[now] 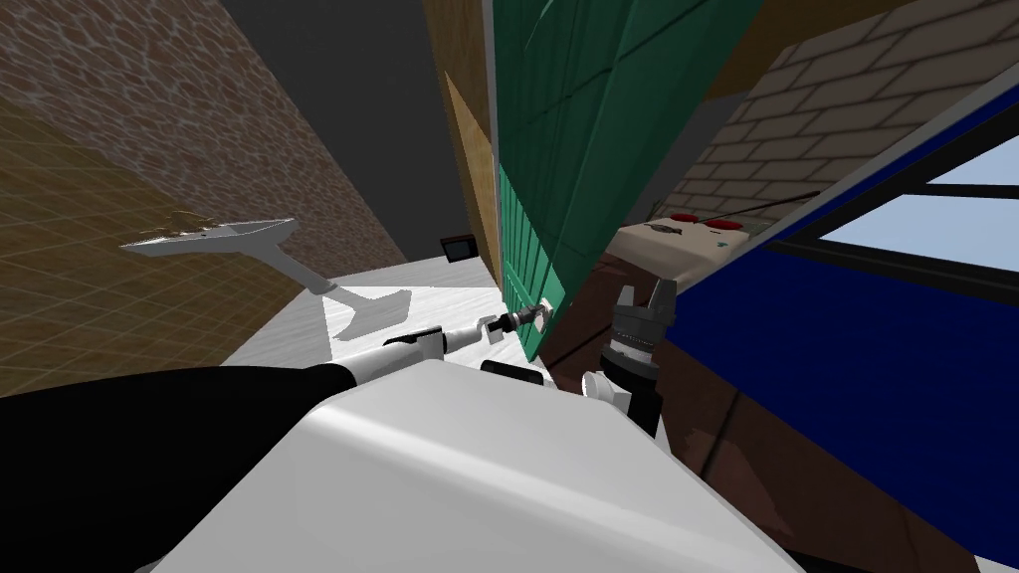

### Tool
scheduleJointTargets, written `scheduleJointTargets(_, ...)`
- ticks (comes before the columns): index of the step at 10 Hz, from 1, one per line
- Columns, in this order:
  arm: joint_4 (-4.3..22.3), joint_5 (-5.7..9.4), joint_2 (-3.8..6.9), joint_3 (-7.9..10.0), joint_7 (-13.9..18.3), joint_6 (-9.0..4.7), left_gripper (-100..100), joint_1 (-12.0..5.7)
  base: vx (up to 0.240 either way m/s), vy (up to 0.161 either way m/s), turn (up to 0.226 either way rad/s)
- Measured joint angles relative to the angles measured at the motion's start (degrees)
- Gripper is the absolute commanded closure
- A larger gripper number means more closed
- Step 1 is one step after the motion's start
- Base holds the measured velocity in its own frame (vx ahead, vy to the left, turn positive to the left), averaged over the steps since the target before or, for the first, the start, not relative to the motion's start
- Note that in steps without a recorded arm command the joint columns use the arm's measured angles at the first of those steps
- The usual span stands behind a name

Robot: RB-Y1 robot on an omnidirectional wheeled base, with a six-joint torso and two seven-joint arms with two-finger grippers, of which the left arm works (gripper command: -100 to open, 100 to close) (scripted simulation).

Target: Pull the door open

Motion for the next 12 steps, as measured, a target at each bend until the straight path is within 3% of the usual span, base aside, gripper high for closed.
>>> scheduleJointTargets(2,0.84,0.39,1.05,-1.43,1.19,-1.46,100,-0.59,-0.032,0.230,-0.158)
scheduleJointTargets(4,-0.20,0.97,2.98,-2.89,2.18,-2.39,100,-0.79,-0.029,0.168,-0.146)
scheduleJointTargets(6,1.83,1.34,3.73,-4.41,3.60,-4.66,100,-1.74,-0.012,0.077,-0.176)
scheduleJointTargets(12,1.80,3.17,8.69,-8.09,7.16,-9.39,100,-4.02,-0.023,0.029,-0.117)
